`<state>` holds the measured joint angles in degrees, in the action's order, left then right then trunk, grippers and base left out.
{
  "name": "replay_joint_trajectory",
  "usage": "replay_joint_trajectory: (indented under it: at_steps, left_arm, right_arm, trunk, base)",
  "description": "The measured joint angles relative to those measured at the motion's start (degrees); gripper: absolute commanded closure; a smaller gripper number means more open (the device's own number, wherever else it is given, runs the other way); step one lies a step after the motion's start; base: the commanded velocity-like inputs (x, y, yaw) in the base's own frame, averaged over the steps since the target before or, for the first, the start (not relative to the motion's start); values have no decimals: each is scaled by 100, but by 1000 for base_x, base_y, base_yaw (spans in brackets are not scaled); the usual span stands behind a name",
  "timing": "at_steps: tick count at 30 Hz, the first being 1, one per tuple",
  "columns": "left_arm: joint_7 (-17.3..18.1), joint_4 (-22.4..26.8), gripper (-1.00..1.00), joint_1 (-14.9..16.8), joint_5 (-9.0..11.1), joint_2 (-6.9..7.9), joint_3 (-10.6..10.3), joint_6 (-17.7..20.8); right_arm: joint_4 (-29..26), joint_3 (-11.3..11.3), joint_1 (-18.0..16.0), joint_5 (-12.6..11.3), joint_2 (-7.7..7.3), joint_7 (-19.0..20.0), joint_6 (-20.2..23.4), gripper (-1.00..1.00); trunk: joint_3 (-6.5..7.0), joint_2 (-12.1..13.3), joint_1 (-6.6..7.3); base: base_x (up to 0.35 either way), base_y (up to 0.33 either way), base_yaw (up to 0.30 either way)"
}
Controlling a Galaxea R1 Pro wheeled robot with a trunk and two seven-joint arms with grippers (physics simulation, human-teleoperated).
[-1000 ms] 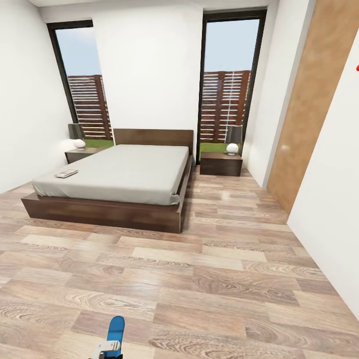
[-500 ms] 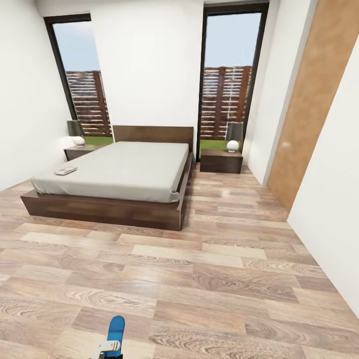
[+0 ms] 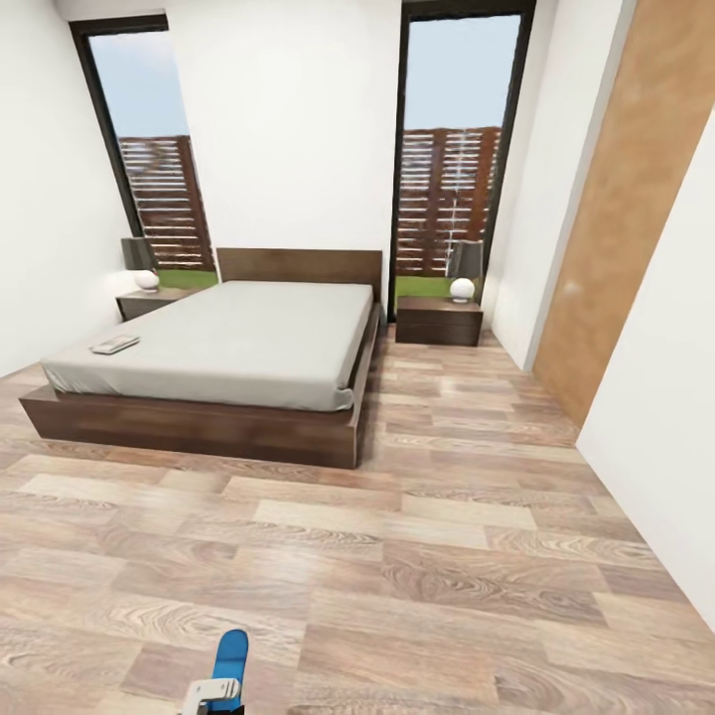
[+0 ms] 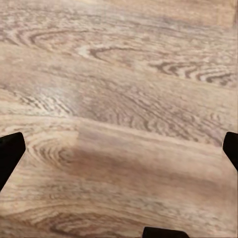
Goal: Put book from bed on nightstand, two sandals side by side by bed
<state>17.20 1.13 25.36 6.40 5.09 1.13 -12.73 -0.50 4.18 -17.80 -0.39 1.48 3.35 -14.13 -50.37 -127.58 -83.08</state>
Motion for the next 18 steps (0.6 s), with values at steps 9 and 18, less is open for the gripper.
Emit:
replay_joint_trajectory:
  at_steps: [9,18]
  left_arm:
    - [0,0,100,-1,-3,0,0,0]
    - [0,0,100,-1,-3,0,-1,0]
  right_arm:
    - [1,0,0,0,-2,-10,0,-100]
    - [1,0,0,-1,-3,-12,0,-100]
  trunk:
    - [0,0,0]
    - [0,0,0]
  base:
    - [323,0,204]
    - [324,0,288]
